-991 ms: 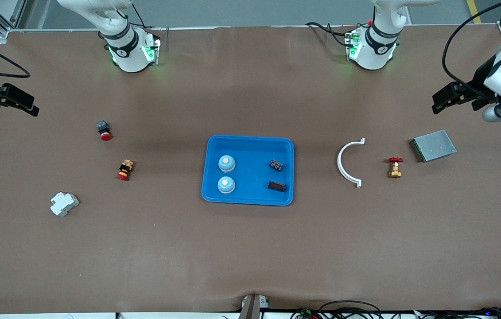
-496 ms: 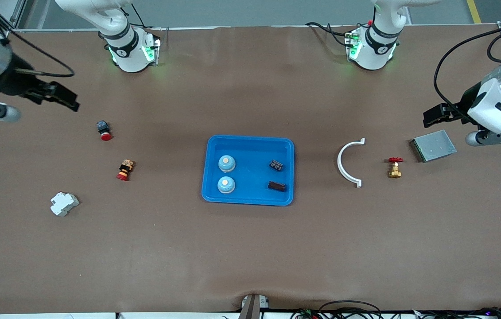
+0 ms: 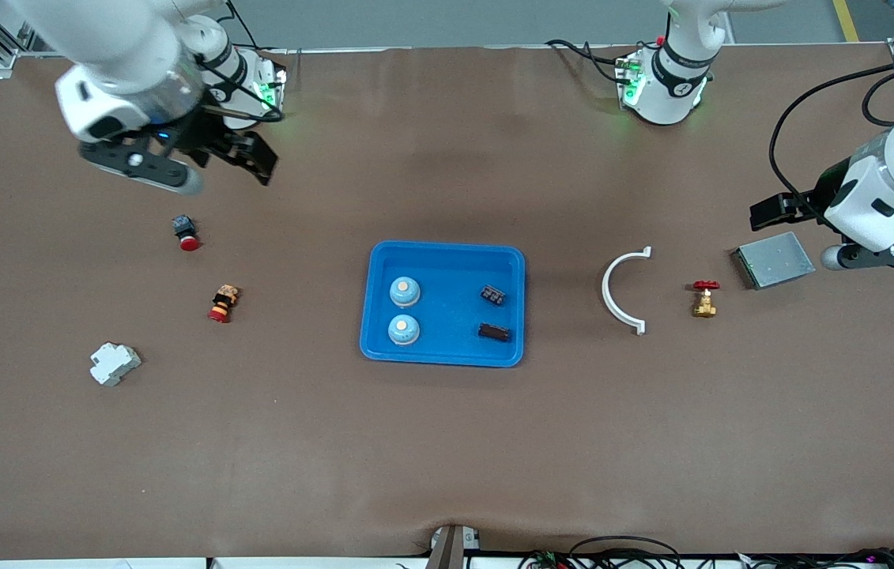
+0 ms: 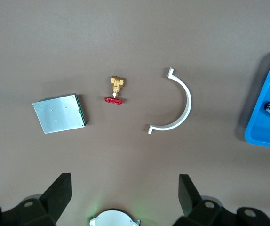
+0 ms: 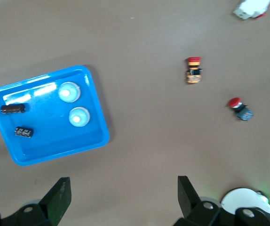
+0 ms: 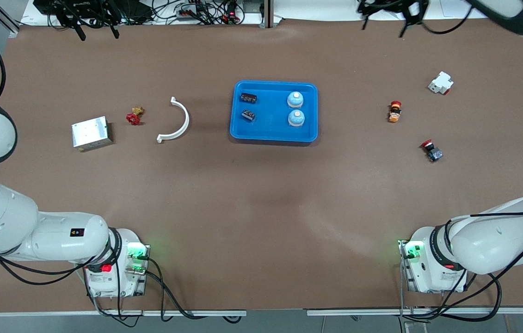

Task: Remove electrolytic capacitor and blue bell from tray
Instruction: 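Reach the right gripper to a bell while the left gripper reaches a capacitor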

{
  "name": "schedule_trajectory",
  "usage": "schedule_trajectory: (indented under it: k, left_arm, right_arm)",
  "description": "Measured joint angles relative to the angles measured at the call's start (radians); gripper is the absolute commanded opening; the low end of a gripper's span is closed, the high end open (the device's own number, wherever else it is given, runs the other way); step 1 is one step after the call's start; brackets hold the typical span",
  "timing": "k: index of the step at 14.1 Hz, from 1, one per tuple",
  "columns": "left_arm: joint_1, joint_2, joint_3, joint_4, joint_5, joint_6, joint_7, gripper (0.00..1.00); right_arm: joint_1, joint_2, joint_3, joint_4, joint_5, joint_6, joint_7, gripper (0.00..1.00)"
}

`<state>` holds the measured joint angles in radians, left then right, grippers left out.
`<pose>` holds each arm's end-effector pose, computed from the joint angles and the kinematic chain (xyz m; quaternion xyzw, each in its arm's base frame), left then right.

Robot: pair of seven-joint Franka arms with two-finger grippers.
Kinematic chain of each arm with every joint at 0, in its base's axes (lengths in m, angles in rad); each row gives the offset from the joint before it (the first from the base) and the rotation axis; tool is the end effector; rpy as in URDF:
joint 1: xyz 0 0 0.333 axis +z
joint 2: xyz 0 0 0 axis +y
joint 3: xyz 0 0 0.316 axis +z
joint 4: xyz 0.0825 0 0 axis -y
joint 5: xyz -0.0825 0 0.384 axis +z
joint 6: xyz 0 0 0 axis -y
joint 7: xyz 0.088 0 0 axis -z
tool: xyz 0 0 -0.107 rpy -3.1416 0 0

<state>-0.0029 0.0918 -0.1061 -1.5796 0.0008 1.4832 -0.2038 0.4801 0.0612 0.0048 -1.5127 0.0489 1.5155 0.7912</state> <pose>0.5647 -0.0592 0.5623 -0.9945 -0.0469 0.0933 0.0102 0.4996 0.2693 0.6129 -0.9877 0.1518 0.0381 0.0024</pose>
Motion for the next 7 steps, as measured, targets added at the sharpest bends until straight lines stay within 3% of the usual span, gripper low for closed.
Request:
schedule_trajectory:
  k: [7]
  left_arm:
    - [-0.076,0.024,-0.028,-0.004,-0.125,0.013,-0.391,1.0]
  right_arm:
    - [0.131,0.206,-0.001,-0.003,0.0,0.254,0.016,1.0]
